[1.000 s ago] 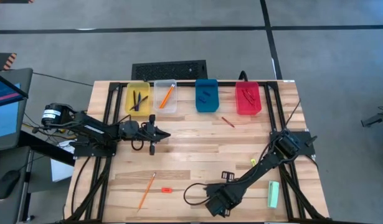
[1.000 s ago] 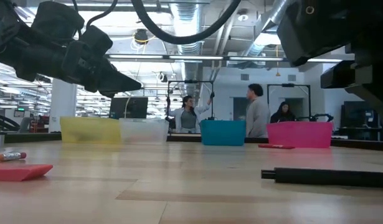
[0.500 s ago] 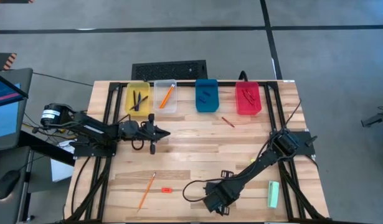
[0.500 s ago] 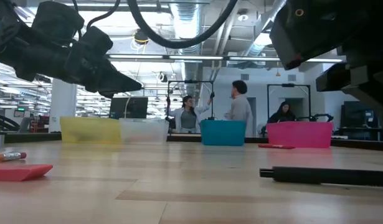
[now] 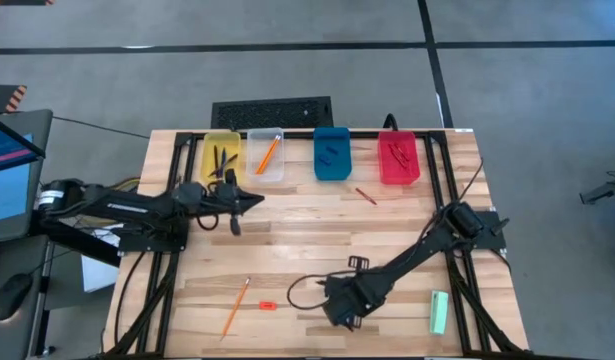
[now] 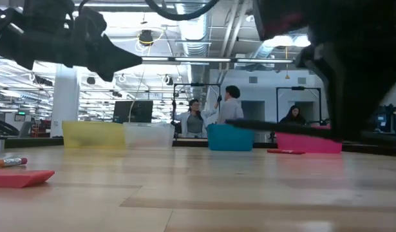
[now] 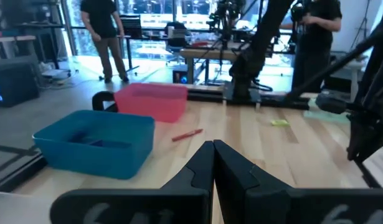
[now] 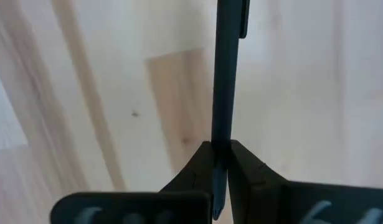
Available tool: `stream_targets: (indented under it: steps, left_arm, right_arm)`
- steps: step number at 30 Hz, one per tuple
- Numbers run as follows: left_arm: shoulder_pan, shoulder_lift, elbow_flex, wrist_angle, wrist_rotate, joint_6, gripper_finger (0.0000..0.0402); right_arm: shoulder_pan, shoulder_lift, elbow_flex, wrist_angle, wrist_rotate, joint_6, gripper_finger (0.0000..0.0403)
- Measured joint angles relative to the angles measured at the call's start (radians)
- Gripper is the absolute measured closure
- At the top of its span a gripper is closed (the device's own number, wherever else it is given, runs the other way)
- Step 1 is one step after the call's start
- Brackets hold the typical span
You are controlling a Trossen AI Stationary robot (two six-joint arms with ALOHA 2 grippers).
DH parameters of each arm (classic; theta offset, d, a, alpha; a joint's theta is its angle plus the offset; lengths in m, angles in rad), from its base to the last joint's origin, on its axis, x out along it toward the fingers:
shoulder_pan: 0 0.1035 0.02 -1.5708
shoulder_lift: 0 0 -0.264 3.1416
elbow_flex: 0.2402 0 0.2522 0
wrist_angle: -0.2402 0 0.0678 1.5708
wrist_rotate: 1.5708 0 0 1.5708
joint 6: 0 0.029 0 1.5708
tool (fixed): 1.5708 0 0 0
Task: Sort crayons/erasers/pens/pencils in bins
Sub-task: Put the black pen into the yellow bin
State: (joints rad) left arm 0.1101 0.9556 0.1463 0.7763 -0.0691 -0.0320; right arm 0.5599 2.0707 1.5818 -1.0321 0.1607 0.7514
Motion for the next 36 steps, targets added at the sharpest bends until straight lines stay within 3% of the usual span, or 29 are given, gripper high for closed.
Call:
stream_targets:
  steps: [9,14,18,25,30,36]
  left_arm:
    - [0.091,-0.195,0.000,-0.213,0.082,-0.077,0.0401]
    - [0.098,-0.236,0.000,-0.257,0.108,-0.085,0.0401]
    - [0.098,-0.236,0.000,-0.257,0.137,-0.085,0.0401]
    - [0.098,-0.236,0.000,-0.257,0.154,-0.146,0.0401]
    - [0.098,-0.236,0.000,-0.250,0.186,-0.220,0.0401]
    - [0.084,-0.235,0.000,-0.203,0.208,-0.280,0.0382]
  right_arm:
    - [-0.057,-0.095,-0.002,-0.067,0.078,-0.120,0.0377]
    - [-0.097,-0.203,-0.129,0.067,0.132,-0.191,0.0379]
    - [-0.150,-0.315,-0.319,0.321,0.133,-0.259,0.0379]
    - [-0.286,-0.466,-0.648,0.958,0.114,-0.448,0.0379]
    - [-0.379,-0.451,-0.774,1.362,0.062,-0.555,0.0379]
    - [-0.475,-0.355,-0.797,1.707,-0.058,-0.596,0.0379]
